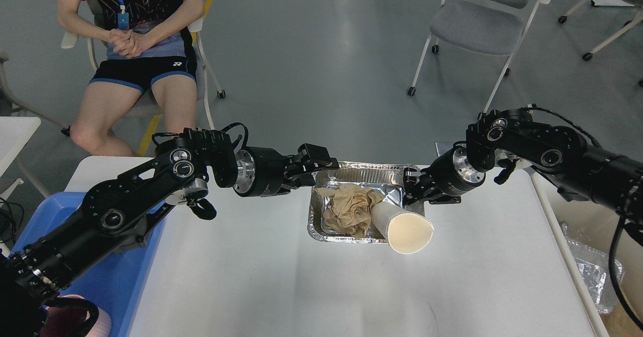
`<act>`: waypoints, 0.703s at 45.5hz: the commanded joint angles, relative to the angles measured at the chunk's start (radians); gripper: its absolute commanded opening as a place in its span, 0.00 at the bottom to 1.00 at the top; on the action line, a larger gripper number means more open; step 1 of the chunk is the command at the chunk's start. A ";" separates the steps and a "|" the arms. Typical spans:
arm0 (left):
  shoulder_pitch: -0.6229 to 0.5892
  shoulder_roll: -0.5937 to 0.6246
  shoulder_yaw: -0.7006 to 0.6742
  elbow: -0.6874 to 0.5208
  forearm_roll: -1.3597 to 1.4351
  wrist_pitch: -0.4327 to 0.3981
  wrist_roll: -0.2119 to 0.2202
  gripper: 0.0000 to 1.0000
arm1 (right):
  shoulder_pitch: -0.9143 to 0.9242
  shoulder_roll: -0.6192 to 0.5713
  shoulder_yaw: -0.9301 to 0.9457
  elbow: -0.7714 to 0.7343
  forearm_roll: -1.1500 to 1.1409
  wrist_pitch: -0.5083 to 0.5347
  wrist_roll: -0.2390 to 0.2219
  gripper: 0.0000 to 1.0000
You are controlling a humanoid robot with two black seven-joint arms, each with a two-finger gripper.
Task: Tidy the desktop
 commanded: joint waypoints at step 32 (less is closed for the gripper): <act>0.345 -0.114 -0.778 0.396 -0.457 0.151 -0.361 0.84 | -0.001 0.000 0.000 -0.001 -0.002 -0.018 -0.002 0.00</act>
